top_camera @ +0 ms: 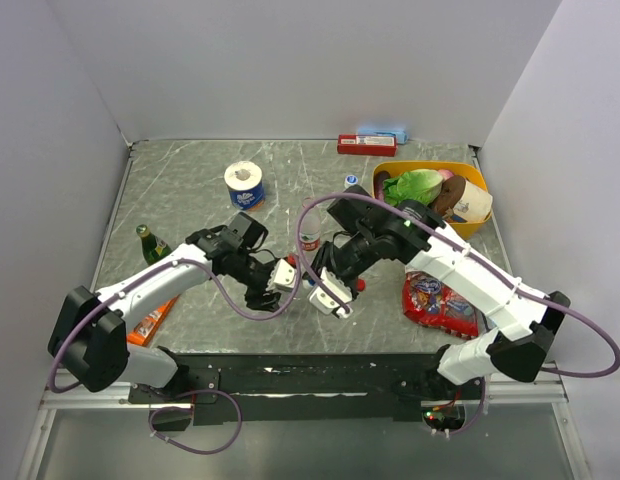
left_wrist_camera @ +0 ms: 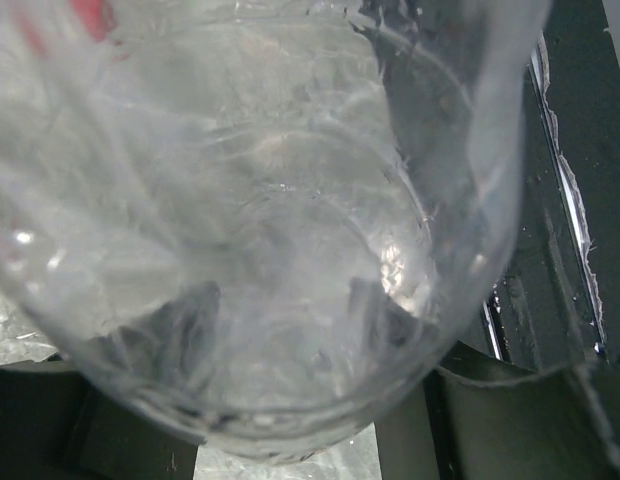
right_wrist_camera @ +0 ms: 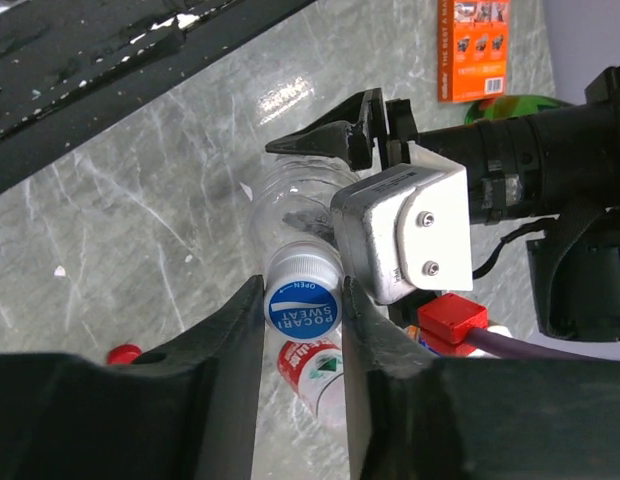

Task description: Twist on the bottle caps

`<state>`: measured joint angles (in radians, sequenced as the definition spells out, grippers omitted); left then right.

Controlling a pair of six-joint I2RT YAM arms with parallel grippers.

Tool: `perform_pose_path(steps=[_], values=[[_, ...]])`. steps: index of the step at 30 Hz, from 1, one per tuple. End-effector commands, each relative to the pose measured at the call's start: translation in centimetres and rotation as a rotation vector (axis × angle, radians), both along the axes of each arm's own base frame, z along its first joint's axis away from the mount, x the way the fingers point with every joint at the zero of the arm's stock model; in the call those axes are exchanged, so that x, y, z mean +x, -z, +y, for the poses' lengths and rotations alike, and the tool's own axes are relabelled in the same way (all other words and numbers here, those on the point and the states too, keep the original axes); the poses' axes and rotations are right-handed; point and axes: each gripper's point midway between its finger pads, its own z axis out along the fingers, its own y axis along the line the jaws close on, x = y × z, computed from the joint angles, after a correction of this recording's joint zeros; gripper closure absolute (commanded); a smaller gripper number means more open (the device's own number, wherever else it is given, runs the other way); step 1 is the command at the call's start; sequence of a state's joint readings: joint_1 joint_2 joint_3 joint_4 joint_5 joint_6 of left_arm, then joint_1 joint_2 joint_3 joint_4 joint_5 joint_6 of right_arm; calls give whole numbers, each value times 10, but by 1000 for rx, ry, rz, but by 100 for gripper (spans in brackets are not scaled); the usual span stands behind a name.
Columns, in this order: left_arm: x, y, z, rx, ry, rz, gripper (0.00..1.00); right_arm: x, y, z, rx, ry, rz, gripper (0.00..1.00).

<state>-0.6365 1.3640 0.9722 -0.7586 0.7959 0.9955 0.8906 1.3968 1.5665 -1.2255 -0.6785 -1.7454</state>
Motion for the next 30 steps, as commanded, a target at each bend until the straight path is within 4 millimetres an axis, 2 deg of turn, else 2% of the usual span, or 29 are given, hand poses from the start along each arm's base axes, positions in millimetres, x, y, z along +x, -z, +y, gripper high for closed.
perform_pose_path(steps=[1, 2, 4, 5, 6, 7, 8, 9, 10, 11, 12, 13, 14, 16, 17, 19, 20, 21, 22, 23, 25, 26, 27, 30], values=[[5, -23, -15, -88, 50, -45, 99, 0, -10, 3, 2, 8, 2, 82], [6, -24, -16, -90, 33, -40, 99, 4, -7, 5, -9, 36, 19, 93], [16, -30, -21, -123, -43, -58, 99, 12, -11, 10, -29, 153, 107, 100], [16, -21, -18, -116, -92, -43, 99, 20, -13, 11, -31, 217, 153, 100], [34, -45, -28, -217, -140, -150, 99, 24, -15, 11, -42, 273, 206, 100], [39, -49, -26, -232, -236, -137, 99, 27, -30, 14, -29, 347, 274, 100], [39, -39, -23, -250, -282, -141, 99, 38, -24, 14, -58, 415, 334, 100], [51, -72, -28, -380, -323, -246, 99, 43, -25, 15, -61, 465, 374, 100], [59, -82, -26, -431, -435, -234, 99, 47, -26, 16, -70, 547, 443, 100], [57, -73, -22, -449, -480, -225, 99, 51, -26, 16, -73, 592, 470, 100], [56, -88, -21, -506, -519, -253, 99, 61, -26, 17, -60, 646, 469, 100], [67, -106, -20, -584, -617, -272, 99, 61, -23, 17, -70, 709, 521, 100], [69, -104, -19, -595, -652, -278, 99, 64, -23, 16, -69, 746, 536, 100], [69, -118, -27, -662, -708, -275, 99, 71, -22, 20, -68, 855, 596, 100], [82, -121, -20, -675, -810, -298, 99, 72, -22, 22, -72, 893, 624, 100], [91, -118, -25, -686, -919, -282, 99, 77, -21, 26, -110, 1026, 728, 100], [107, -126, -17, -707, -1043, -311, 99, 80, -20, 27, -124, 1088, 770, 100], [114, -116, -19, -680, -1099, -299, 99, 83, -18, 27, -142, 1155, 817, 100], [119, -115, -19, -689, -1146, -272, 99, 85, -13, 27, -163, 1276, 923, 100], [122, -118, -19, -717, -1184, -242, 99, 85, -10, 26, -165, 1324, 960, 100], [126, -110, -20, -704, -1236, -216, 99, 82, 3, 21, -188, 1452, 1031, 100], [129, -114, -23, -707, -1253, -204, 99, 81, 7, 19, -203, 1490, 1051, 100], [131, -102, -23, -659, -1282, -196, 99, 82, 10, 18, -208, 1545, 1080, 100], [134, -97, -26, -635, -1309, -162, 99, 79, 16, 18, -231, 1616, 1112, 100]])
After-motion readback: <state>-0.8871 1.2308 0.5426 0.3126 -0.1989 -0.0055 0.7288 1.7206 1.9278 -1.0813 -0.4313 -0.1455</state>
